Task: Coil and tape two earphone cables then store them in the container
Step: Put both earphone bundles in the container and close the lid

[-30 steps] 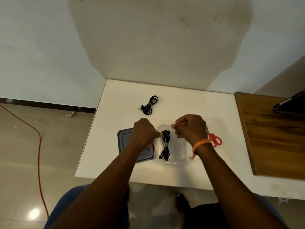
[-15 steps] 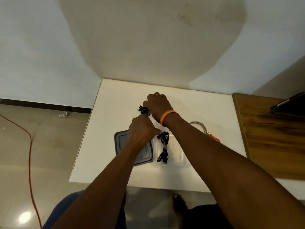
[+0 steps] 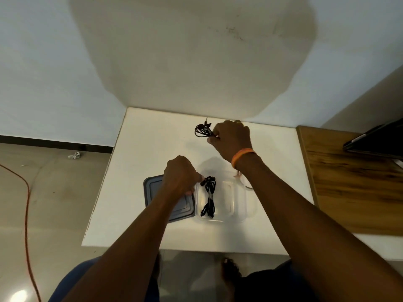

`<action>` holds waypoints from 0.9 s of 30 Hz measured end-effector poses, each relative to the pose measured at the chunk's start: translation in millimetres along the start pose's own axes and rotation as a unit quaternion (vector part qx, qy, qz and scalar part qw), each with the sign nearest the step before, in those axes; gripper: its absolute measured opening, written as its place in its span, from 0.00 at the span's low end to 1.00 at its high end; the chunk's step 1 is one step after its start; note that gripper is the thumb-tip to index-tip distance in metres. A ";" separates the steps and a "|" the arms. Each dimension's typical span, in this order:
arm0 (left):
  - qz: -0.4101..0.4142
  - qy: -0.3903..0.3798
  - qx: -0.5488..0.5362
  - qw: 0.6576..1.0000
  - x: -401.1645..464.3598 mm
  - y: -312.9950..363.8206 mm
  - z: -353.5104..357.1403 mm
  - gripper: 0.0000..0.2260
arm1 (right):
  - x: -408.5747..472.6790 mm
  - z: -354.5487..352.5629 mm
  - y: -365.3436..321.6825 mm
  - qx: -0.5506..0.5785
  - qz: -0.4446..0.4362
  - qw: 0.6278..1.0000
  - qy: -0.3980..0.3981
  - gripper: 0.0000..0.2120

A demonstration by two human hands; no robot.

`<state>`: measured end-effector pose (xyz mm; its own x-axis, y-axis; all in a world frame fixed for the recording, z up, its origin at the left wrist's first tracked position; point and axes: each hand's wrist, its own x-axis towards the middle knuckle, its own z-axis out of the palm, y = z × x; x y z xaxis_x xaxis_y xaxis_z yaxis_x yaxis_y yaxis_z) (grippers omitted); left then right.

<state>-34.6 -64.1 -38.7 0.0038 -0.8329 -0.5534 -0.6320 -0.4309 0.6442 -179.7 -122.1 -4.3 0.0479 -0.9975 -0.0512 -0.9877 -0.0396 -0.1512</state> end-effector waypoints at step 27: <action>0.086 -0.046 0.211 0.973 -1.5 -15.0 -23.8 0.40 | -133.7 42.4 27.8 -0.024 0.181 0.981 -0.058 0.20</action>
<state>-6.7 -64.7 -34.9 -0.1869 -0.8371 -0.5141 -0.8792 -0.0910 0.4677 -207.2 12.6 -43.5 -0.2934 -0.9336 -0.2059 -0.9489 0.3106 -0.0563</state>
